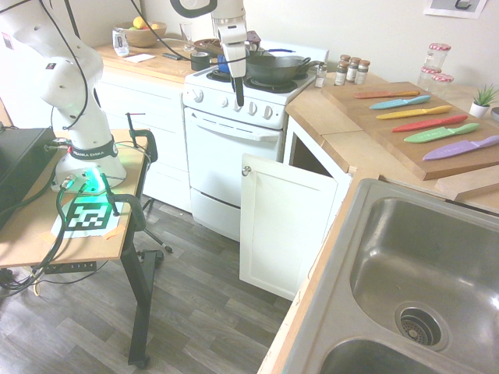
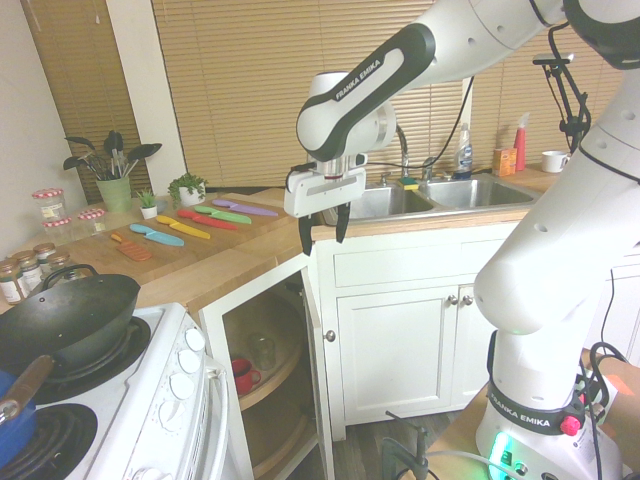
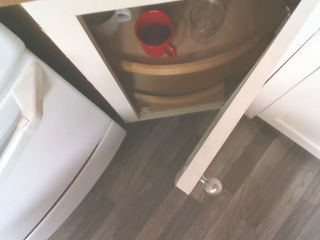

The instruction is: Close the cabinet

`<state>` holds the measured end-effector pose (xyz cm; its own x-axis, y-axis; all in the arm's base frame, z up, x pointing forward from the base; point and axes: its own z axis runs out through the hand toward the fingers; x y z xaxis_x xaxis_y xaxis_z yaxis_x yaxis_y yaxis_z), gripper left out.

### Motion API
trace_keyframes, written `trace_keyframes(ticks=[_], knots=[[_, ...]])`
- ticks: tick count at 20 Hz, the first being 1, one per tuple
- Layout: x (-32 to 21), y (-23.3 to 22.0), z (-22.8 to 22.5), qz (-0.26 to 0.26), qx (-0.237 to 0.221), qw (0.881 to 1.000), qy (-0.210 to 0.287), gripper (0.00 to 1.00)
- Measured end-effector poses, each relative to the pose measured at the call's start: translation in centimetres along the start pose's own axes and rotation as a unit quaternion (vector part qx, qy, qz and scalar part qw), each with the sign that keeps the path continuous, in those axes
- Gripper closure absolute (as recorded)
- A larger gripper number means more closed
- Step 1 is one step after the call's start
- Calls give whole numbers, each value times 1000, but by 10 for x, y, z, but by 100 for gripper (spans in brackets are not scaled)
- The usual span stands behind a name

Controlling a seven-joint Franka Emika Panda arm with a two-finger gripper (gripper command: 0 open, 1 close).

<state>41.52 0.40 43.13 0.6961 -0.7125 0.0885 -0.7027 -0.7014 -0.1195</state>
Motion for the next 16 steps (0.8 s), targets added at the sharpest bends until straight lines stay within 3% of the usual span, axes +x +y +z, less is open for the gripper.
trace_keyframes(ticks=[7, 16], knots=[[14, 7, 20, 0, -21, 1000, 3, 0], [79, 29, 57, 31, -47, 998, 14, 0]])
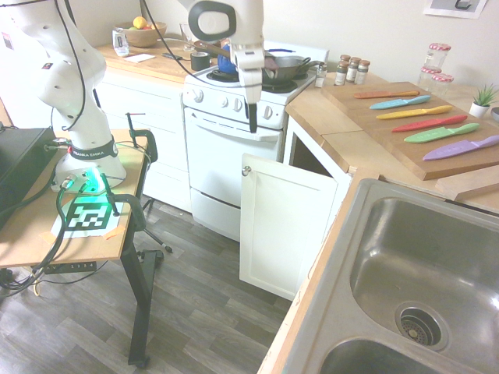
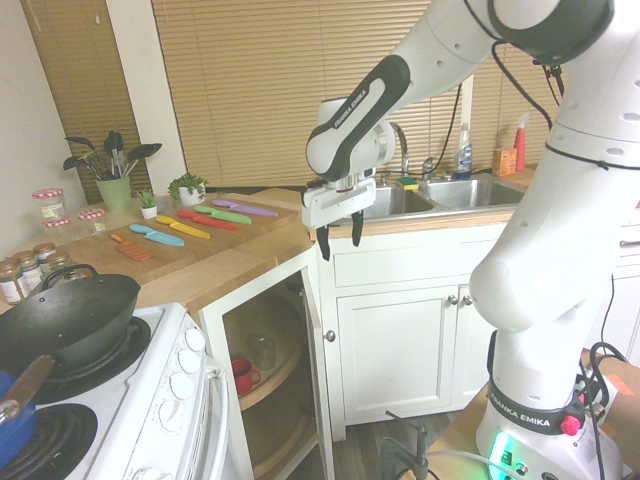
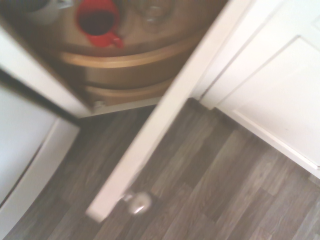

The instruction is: Close the cabinet

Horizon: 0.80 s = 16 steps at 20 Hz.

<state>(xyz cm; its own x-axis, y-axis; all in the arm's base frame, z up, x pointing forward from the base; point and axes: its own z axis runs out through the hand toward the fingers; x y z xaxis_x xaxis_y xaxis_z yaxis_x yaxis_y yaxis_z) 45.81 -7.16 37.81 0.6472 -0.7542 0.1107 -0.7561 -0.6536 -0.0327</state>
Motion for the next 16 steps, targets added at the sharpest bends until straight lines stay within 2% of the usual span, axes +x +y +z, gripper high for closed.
trace_keyframes(ticks=[16], knots=[[65, -17, 153, 23, -30, 997, -71, 0]])
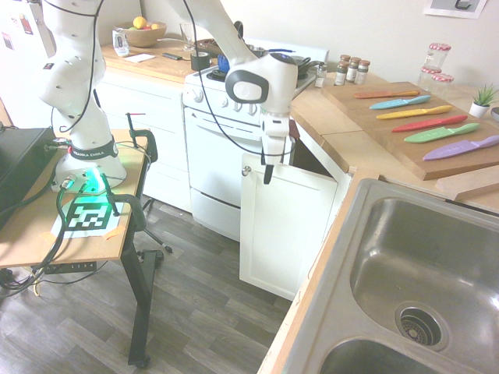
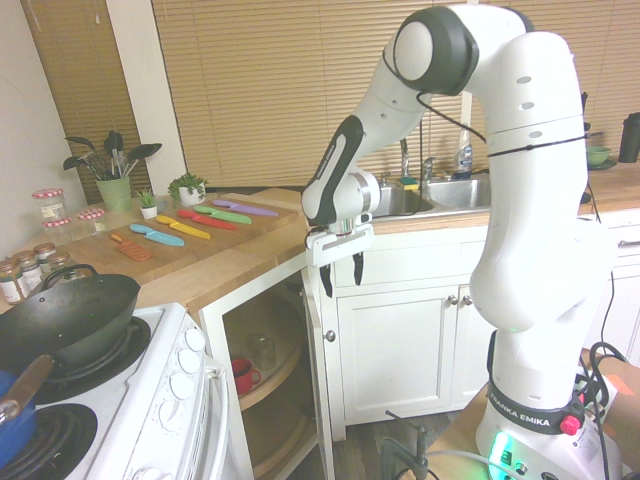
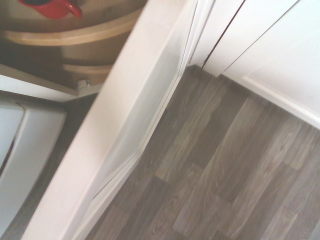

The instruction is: Close the cabinet

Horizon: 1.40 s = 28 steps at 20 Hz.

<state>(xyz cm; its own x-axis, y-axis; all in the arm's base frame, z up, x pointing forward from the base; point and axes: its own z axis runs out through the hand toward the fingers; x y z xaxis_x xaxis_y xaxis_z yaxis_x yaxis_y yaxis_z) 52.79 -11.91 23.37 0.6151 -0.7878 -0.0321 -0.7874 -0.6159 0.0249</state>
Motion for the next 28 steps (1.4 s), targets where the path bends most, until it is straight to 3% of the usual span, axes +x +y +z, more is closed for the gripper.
trace_keyframes(ticks=[11, 12, 28], knots=[[6, -35, 38, -19, -16, 1000, -9, 0], [7, -35, 38, -20, -16, 1000, -9, 100], [10, -29, 35, -24, -20, 999, -12, 100]])
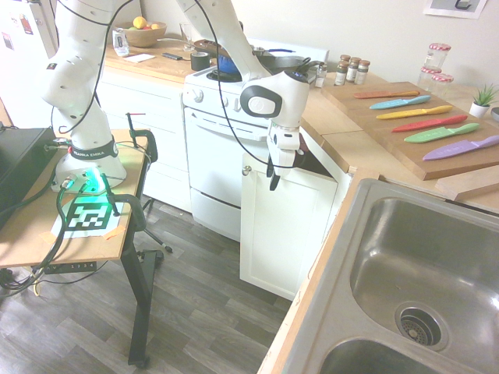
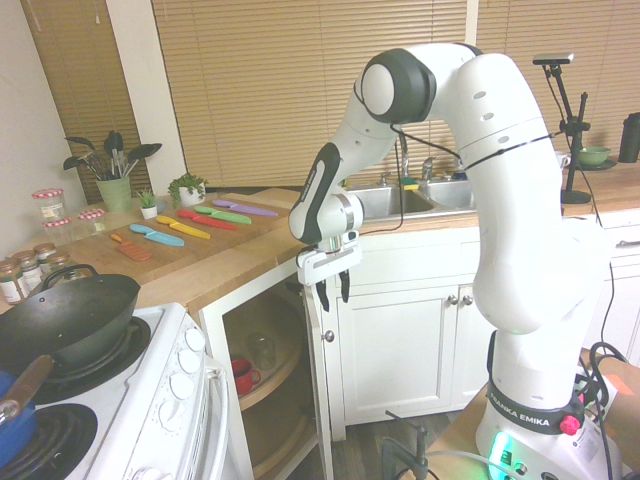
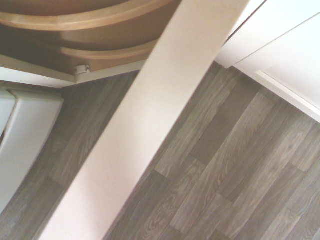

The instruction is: Close the cabinet

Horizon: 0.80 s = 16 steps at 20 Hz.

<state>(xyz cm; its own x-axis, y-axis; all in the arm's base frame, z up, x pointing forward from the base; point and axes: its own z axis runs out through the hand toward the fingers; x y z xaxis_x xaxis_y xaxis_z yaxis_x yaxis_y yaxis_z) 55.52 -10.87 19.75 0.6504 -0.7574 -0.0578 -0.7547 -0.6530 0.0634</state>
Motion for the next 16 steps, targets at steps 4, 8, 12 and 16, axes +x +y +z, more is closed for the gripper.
trace_keyframes(ticks=[4, 8, 12, 16], knots=[[-3, -1, 2, -3, -2, 1000, -1, 100], [-4, -1, 3, -5, -4, 1000, -2, 100], [-5, -2, 3, -7, -4, 1000, -1, 100], [-5, -2, 3, -7, -5, 1000, -1, 100]])
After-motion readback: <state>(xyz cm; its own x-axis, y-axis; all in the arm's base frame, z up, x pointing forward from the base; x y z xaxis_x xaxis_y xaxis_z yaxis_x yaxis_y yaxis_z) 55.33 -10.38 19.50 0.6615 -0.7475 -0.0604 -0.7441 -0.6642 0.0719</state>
